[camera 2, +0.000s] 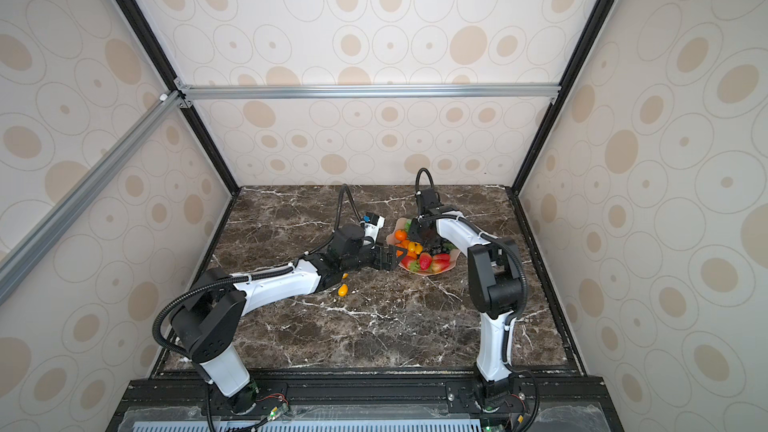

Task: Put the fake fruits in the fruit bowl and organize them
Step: 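Lower the yellow fruit beside the other yellow fruits and open the right gripper, then withdraw the right gripper from the bowl back over the remaining yellow fruits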

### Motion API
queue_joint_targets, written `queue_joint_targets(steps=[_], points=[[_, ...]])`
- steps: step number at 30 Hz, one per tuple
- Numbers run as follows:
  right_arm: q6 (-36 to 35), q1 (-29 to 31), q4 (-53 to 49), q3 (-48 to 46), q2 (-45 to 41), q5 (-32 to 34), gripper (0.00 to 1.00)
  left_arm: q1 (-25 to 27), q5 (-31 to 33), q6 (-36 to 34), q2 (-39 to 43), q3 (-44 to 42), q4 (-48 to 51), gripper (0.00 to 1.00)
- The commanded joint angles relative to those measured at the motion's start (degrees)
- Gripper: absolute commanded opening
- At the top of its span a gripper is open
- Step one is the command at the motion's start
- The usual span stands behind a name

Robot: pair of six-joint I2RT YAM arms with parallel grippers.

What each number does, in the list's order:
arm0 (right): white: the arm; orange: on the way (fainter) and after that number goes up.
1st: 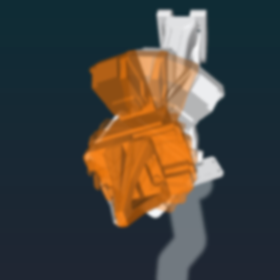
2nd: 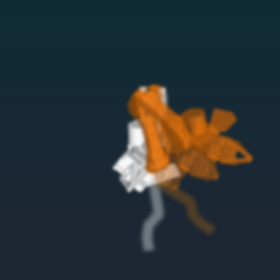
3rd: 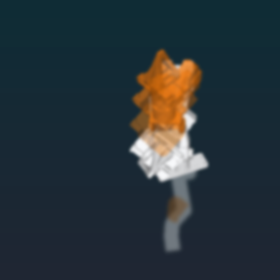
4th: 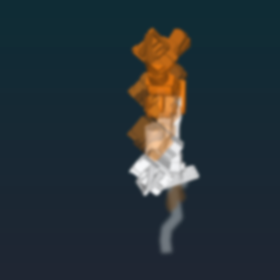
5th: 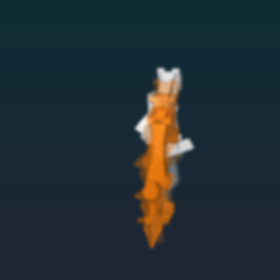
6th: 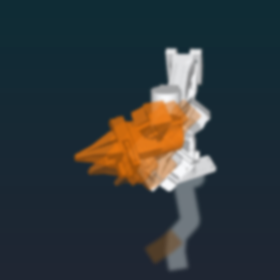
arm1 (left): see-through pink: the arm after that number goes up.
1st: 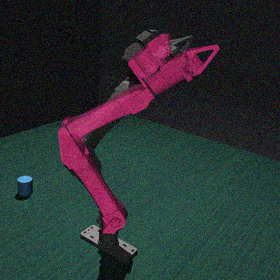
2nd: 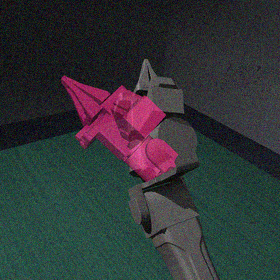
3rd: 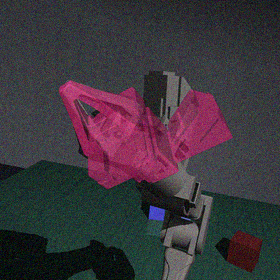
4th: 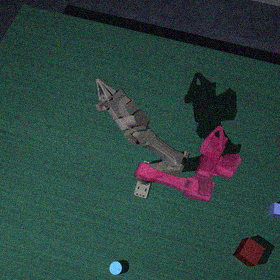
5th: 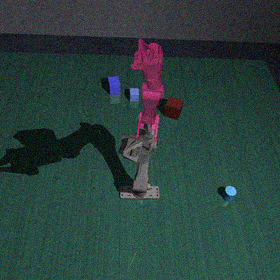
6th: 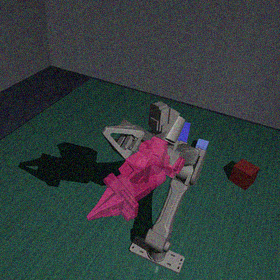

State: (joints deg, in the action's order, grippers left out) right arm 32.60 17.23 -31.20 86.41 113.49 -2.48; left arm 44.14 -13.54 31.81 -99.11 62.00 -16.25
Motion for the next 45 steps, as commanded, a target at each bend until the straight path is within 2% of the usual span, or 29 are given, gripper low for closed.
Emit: queue_joint_targets(steps=[1,5,10,20,25,31,38,45], points=[[0.47,-0.38,-0.1,-0.85,-0.68,-0.46,0.42,0.42,0.45,-1.56,0.76,0.69,1.16,0.98],[0.27,-0.36,-0.02,-1.52,-1.87,-0.55,0.44,0.49,0.48,-1.92,1.26,0.67,1.13,0.98],[-0.21,-0.36,0.07,-3.68,-5.87,2.46,0.47,0.0,2.87,-3.29,3.56,0.2,2.76,0.98],[-6.45,2.36,0.97,-5.95,-13.24,3.67,0.5,-3.88,2.38,-3.93,10.31,-3.43,4.93,0.98],[-9.0,6.24,1.03,-5.48,-14.62,5.34,0.5,-6.5,3.16,-3.57,14.73,-7.5,5.38,0.98],[-6.67,13.1,0.64,-3.69,-13.47,6.93,0.5,-10.64,1.94,-1.34,20.43,-12.46,4.89,0.98],[-2.15,22.96,2.65,-1.15,-8.05,8.91,0.5,-16.61,0.23,-1.14,25.37,-16.72,6.04,0.98],[0.59,27.71,1.77,4.1,-1.89,9.27,0.5,-21.48,-1.83,-1.2,30.09,-19.99,7.53,0.98]])
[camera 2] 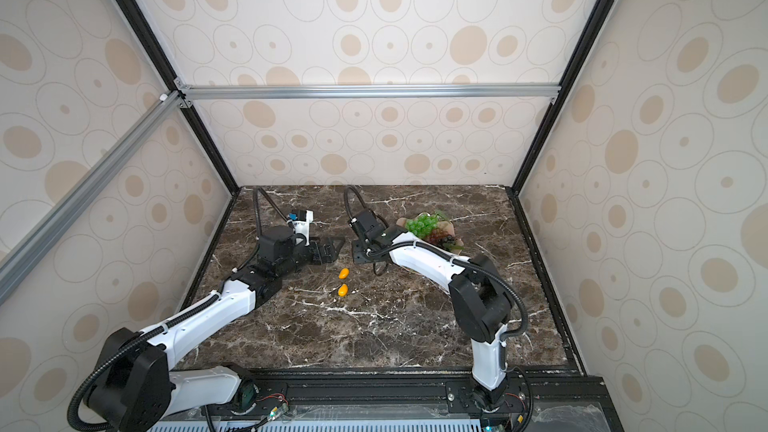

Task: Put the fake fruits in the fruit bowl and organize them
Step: 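Withdraw the right gripper from the bowl back over the remaining yellow fruits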

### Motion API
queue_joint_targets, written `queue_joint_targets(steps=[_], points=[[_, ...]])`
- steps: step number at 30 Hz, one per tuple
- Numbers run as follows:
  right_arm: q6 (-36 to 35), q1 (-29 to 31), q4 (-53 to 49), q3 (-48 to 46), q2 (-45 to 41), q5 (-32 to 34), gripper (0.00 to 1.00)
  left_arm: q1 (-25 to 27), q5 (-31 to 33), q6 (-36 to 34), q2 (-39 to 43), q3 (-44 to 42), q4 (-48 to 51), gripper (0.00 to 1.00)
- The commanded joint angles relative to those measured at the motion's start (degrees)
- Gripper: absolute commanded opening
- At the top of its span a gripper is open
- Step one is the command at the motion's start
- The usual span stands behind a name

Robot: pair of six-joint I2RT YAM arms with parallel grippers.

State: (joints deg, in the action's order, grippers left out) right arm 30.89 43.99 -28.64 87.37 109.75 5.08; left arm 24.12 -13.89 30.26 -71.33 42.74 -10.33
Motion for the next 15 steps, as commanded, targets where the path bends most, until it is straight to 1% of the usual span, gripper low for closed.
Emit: queue_joint_targets(steps=[1,4,8,12,15], points=[[2.41,1.42,-1.41,3.99,2.71,2.01,0.5,-2.13,-1.5,0.36,2.94,-1.14,1.83,0.98],[4.19,2.53,-3.28,6.77,5.53,3.34,0.49,-4.51,-2.45,0.63,4.95,-3.04,2.24,0.98],[6.54,3.37,-4.28,9.2,8.49,3.21,0.48,-7.17,-3.54,0.85,7.8,-5.18,3.2,0.98],[6.08,4.22,-7.15,14.55,13.02,3.56,0.48,-9.82,-3.92,0.84,9.86,-7.06,3.65,0.98],[5.27,4.77,-10.14,19.16,16.56,4.04,0.48,-12.61,-4.82,2.1,11.64,-8.82,3.25,0.98]])
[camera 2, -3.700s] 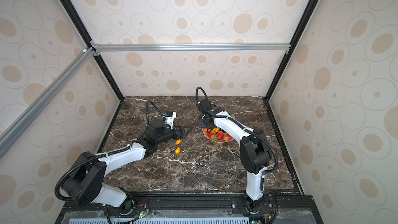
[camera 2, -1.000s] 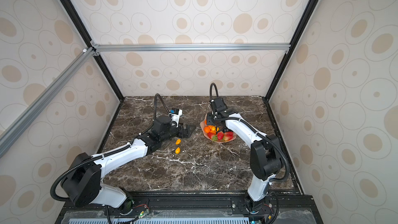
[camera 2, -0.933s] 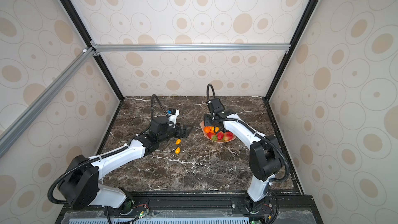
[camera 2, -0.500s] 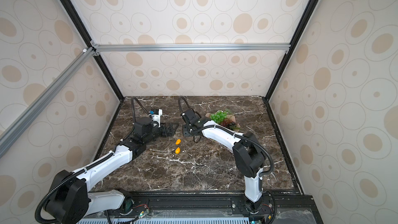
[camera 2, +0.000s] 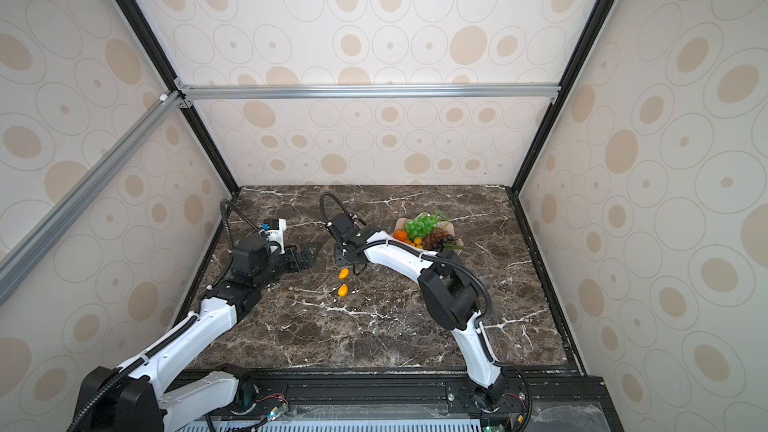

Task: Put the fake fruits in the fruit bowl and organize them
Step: 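Withdraw the right gripper from the bowl back over the remaining yellow fruits, then lower the right gripper onto another yellow oval fruit and close it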

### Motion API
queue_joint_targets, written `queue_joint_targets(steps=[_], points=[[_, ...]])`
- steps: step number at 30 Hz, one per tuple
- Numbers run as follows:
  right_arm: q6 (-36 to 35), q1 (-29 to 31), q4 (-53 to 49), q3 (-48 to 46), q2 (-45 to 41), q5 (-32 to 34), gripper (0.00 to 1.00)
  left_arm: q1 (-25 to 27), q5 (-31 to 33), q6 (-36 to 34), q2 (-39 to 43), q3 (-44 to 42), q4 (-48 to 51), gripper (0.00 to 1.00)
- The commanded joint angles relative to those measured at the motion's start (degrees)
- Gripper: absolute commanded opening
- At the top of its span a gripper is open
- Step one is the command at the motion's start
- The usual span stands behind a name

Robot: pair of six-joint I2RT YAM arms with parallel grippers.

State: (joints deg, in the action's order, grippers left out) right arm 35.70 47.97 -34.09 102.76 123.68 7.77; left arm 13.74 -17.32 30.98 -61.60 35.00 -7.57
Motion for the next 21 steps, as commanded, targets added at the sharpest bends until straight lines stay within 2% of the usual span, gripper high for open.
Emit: queue_joint_targets(steps=[1,10,14,21], points=[[0.37,0.99,-5.5,4.91,3.52,1.23,0.48,-3.1,-1.9,1.81,2.45,-1.58,0.3,0.98],[-0.43,2.98,-13.06,14.42,11.33,3.21,0.48,-8.17,-4.55,3.07,5.84,-4.66,0.86,0.98],[-1.62,3.36,-20.49,22.93,17.21,4.35,0.48,-8.46,-6.94,3.91,4.34,-5.0,-1.45,0.98],[-1.96,3.46,-20.84,22.97,18.6,5.72,0.48,-8.73,-6.54,3.54,4.34,-4.84,-1.19,0.98]])
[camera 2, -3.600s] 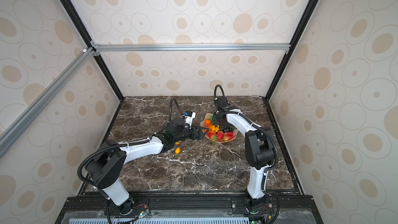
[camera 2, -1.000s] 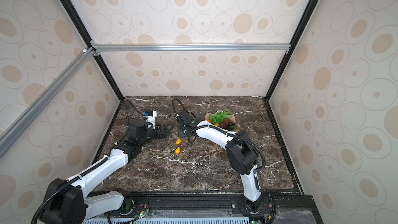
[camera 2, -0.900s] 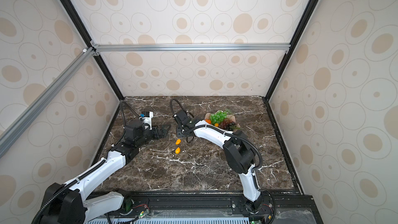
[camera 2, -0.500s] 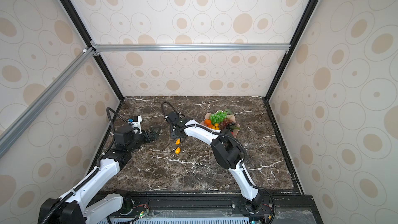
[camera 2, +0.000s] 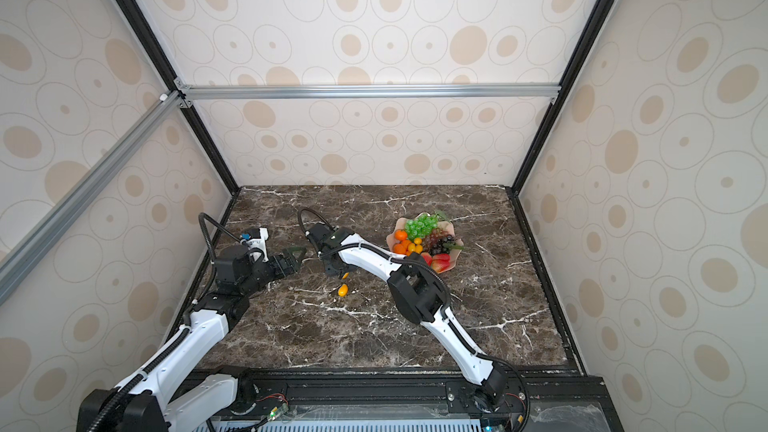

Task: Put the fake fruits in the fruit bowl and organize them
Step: 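Lower the right gripper onto another yellow oval fruit and close it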

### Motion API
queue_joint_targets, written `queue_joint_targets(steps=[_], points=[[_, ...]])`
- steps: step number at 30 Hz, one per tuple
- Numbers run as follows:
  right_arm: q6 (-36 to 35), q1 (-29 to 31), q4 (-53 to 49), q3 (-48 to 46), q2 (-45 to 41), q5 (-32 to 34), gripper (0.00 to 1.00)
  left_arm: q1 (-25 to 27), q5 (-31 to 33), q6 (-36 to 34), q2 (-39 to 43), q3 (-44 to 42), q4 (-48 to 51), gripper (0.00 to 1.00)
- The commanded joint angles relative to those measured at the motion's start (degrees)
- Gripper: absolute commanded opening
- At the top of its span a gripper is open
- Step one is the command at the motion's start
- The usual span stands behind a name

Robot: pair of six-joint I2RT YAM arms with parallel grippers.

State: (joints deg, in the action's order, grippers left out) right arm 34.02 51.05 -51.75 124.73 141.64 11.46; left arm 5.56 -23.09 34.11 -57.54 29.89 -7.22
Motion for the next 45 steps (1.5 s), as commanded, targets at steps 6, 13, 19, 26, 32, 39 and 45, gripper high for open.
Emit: queue_joint_targets(steps=[6,13,19,26,32,39,45], points=[[-0.37,0.44,-4.08,0.47,0.67,2.36,0.48,-0.55,-1.12,0.87,0.36,-0.18,-2.0,0.98],[0.32,0.42,-3.79,-1.63,-0.64,1.38,0.48,-0.56,-1.82,1.22,-0.38,-0.13,-2.91,0.98],[0.53,0.38,-2.13,-3.65,-1.75,0.38,0.44,-0.64,-1.96,1.28,-0.67,-0.17,-3.06,0.98],[0.57,0.46,-2.1,-3.36,-1.99,-0.28,0.38,-0.62,-2.22,1.49,-0.67,-0.18,-3.14,0.98],[0.58,0.41,-2.17,-4.09,-2.77,-0.47,0.35,-0.62,-2.47,1.58,-0.82,-0.01,-3.41,0.98],[0.87,0.45,-0.49,-6.62,-4.86,-0.66,0.34,-0.63,-2.31,1.83,-1.25,-0.22,-3.65,0.98],[0.86,0.41,-0.25,-7.78,-6.73,0.41,0.32,-0.55,-3.53,2.99,-2.61,-0.18,-5.83,0.98]])
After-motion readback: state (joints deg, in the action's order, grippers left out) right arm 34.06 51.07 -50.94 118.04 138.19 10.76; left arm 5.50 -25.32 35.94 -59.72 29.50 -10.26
